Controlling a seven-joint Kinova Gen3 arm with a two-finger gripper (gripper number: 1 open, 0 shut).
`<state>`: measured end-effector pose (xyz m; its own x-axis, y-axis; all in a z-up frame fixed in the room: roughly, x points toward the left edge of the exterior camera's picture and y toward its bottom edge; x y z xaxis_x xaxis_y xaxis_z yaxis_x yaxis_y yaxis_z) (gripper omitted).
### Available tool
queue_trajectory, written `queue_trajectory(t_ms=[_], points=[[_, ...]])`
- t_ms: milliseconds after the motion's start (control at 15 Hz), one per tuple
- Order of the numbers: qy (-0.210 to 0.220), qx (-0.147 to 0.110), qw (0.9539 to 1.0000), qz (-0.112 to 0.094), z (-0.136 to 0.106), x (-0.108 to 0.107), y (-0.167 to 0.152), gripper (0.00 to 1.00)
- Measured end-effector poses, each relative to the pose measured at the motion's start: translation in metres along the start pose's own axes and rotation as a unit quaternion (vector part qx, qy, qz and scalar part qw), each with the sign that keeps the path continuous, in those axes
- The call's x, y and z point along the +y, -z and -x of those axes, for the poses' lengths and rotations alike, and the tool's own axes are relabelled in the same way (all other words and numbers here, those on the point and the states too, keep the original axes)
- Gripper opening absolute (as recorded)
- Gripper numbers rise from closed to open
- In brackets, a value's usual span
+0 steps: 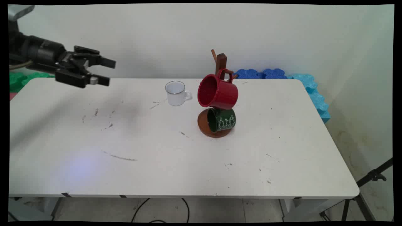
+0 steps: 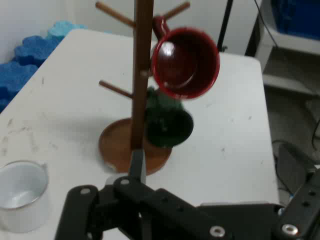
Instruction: Pick up the red mug from the rack
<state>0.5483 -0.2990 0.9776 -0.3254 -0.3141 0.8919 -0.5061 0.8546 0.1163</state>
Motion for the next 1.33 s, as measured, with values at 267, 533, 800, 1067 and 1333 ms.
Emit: queue_trajectory(t_ms=[267, 533, 800, 1067, 1333], points=[[0.044, 0.005, 0.9990, -0.010, -0.026, 0.029, -0.033, 1.00], [0.088, 0.009, 0.9959, -0.016, -0.049, 0.061, -0.073, 1.00], [0.114, 0.010, 0.9931, -0.025, -0.067, 0.083, -0.113, 1.00], [0.130, 0.005, 0.9907, -0.040, -0.075, 0.091, -0.148, 1.00], [0.143, -0.011, 0.9877, -0.061, -0.077, 0.091, -0.189, 1.00]])
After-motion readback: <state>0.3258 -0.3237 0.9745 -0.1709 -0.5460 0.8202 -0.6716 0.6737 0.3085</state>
